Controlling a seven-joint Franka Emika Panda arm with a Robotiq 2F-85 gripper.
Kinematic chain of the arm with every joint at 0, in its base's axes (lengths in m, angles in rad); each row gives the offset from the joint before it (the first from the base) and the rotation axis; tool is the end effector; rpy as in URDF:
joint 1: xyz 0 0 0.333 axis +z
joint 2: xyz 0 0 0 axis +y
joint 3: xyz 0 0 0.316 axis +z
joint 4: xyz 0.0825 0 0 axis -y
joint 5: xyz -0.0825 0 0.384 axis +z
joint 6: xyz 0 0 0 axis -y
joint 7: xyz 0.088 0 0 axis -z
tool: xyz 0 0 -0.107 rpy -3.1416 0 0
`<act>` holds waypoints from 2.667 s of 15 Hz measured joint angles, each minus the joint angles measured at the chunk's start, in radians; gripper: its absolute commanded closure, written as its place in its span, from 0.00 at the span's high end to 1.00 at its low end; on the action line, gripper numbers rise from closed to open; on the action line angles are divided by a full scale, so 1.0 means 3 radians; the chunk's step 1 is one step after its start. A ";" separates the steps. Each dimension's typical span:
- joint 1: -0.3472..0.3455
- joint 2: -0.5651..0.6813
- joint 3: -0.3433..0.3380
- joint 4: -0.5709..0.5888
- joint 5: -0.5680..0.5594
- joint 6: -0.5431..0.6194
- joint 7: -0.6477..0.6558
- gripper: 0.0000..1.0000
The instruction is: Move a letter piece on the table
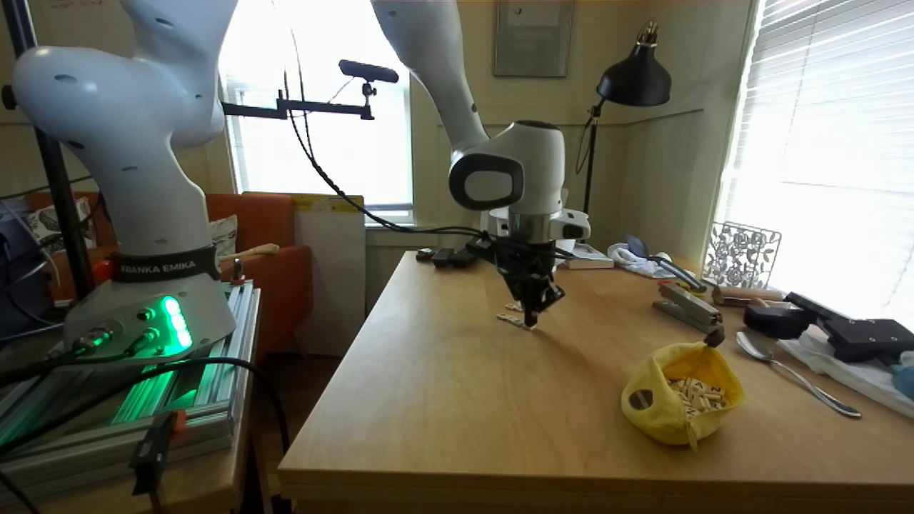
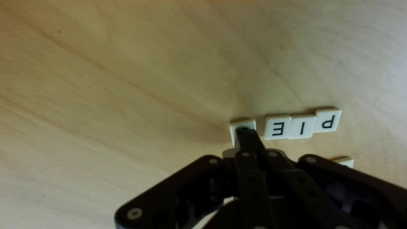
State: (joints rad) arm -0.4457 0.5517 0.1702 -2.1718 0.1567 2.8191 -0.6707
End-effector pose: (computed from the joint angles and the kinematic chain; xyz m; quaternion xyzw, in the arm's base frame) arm 0.5430 -0.1589 0.1468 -0.9902 -0.1091 -0.0760 0.0422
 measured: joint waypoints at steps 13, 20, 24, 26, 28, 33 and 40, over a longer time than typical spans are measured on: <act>0.0000 -0.0006 -0.0004 -0.0012 0.0000 0.0000 0.0043 0.00; 0.0001 -0.0017 -0.0006 -0.0035 0.0000 0.0014 0.0163 0.00; 0.0001 -0.0021 -0.0001 -0.0060 0.0000 0.0070 0.0191 0.00; 0.0001 -0.0024 0.0000 -0.0072 0.0000 0.0092 0.0209 0.00; 0.0002 -0.0025 0.0001 -0.0078 0.0000 0.0109 0.0237 0.00; 0.0004 -0.0026 0.0000 -0.0081 0.0000 0.0112 0.0348 0.00; 0.0009 -0.0030 -0.0001 -0.0086 0.0000 0.0112 0.0471 0.00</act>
State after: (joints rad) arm -0.4431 0.5429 0.1699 -2.1977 0.1566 2.8528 -0.5295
